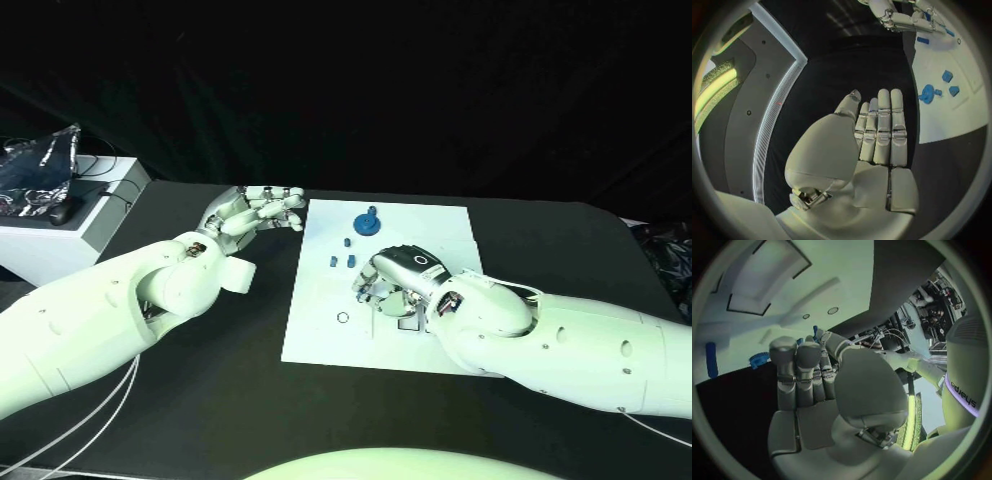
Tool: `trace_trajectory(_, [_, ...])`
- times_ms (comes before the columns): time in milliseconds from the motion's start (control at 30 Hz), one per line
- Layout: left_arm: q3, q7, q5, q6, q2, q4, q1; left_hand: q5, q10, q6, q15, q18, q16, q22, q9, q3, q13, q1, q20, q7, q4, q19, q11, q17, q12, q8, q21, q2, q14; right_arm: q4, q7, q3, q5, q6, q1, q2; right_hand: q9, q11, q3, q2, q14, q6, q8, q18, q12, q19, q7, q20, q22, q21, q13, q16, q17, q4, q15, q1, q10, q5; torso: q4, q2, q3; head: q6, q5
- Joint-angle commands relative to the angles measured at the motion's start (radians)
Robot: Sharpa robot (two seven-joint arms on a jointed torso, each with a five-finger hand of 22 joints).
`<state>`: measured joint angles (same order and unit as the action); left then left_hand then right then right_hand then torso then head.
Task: Assemble the parts on the task board
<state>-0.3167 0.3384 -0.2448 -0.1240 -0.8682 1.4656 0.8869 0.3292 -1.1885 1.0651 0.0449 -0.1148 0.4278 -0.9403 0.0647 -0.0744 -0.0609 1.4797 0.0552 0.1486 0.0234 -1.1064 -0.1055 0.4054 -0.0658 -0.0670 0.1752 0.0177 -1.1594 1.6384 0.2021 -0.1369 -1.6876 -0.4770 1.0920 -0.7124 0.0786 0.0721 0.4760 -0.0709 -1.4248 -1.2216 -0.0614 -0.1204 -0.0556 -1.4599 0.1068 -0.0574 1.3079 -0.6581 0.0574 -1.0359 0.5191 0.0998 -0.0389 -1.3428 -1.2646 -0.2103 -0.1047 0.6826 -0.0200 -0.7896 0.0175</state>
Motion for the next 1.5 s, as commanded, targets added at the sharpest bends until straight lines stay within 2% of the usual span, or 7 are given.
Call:
trace_trajectory(33, [-0.001,0.016,0.009,-0.014,0.001,0.003,0.0,-0.003,0.005,0.0,0.003,0.001,-0.007,-0.001,0.001,-0.004,-0.001,0.003,0.002,0.0,0.0,-0.005,0.002,0.0,0.001,0.003,-0.004,0.009,0.003,-0.005,0.027,0.0,-0.064,0.022,-0.003,0.005,0.0,-0.025,-0.001,0.011,0.0,-0.003,-0.003,-0.019,-0.003,-0.047,0.006,-0.001,0.077,0.003,0.003,-0.001,-0.002,0.005,-0.007,-0.005,-0.033,-0.006,0.0019,0.0,0.0011,-0.007,0.007])
trace_trajectory(667, [-0.001,0.014,0.009,-0.006,-0.003,0.004,0.0,-0.003,0.005,0.0,0.003,0.001,-0.007,-0.001,0.001,-0.004,-0.001,0.003,0.002,0.0,0.0,-0.005,0.002,0.0,0.001,0.003,-0.004,0.009,0.003,-0.023,0.041,-0.001,-0.089,0.044,-0.012,0.022,0.001,-0.025,-0.001,0.01,0.0,-0.004,-0.004,-0.019,-0.003,-0.049,0.005,-0.001,0.078,0.002,0.003,-0.002,-0.002,0.006,-0.007,-0.004,-0.033,-0.006,0.0003,0.0,0.0008,-0.021,0.019])
trace_trajectory(900, [-0.001,0.013,0.009,-0.004,-0.005,0.005,0.0,-0.003,0.005,0.0,0.003,0.001,-0.007,-0.001,0.001,-0.004,-0.001,0.003,0.002,0.0,0.0,-0.005,0.002,0.0,0.001,0.003,-0.004,0.009,0.003,-0.031,0.041,-0.002,-0.089,0.052,-0.013,0.025,0.001,-0.025,-0.001,0.01,0.0,-0.004,-0.004,-0.019,-0.003,-0.049,0.005,-0.001,0.078,0.003,0.003,-0.002,-0.002,0.006,-0.007,-0.004,-0.033,-0.006,0.0017,0.0,0.0005,-0.027,0.022])
trace_trajectory(1100, [-0.001,0.013,0.009,-0.003,-0.006,0.006,0.0,-0.003,0.005,0.0,0.003,0.001,-0.007,-0.001,0.001,-0.004,-0.001,0.003,0.002,0.0,0.0,-0.005,0.002,0.0,0.001,0.003,-0.004,0.009,0.003,-0.044,0.047,-0.002,-0.089,0.055,-0.013,0.031,0.0,-0.025,0.0,0.011,0.001,-0.004,-0.003,-0.019,-0.003,-0.05,0.005,-0.001,0.078,0.006,0.003,-0.004,-0.001,0.008,-0.007,-0.002,-0.033,-0.004,0.0002,0.0,0.0006,-0.028,0.022])
trace_trajectory(1500, [-0.001,0.013,0.009,0.0,-0.009,0.007,0.0,-0.003,0.006,0.001,0.003,0.002,-0.008,-0.006,0.001,-0.007,-0.001,0.006,0.002,-0.001,0.003,-0.007,0.002,-0.002,0.002,0.003,-0.012,0.01,0.003,-0.056,0.051,-0.003,-0.089,0.056,-0.016,0.046,0.0,-0.025,0.0,0.011,0.001,-0.004,-0.003,-0.019,-0.003,-0.05,0.006,-0.001,0.078,0.009,0.003,-0.004,-0.002,0.008,-0.007,-0.002,-0.033,-0.004,0.0012,0.0,0.0014,-0.029,0.023])
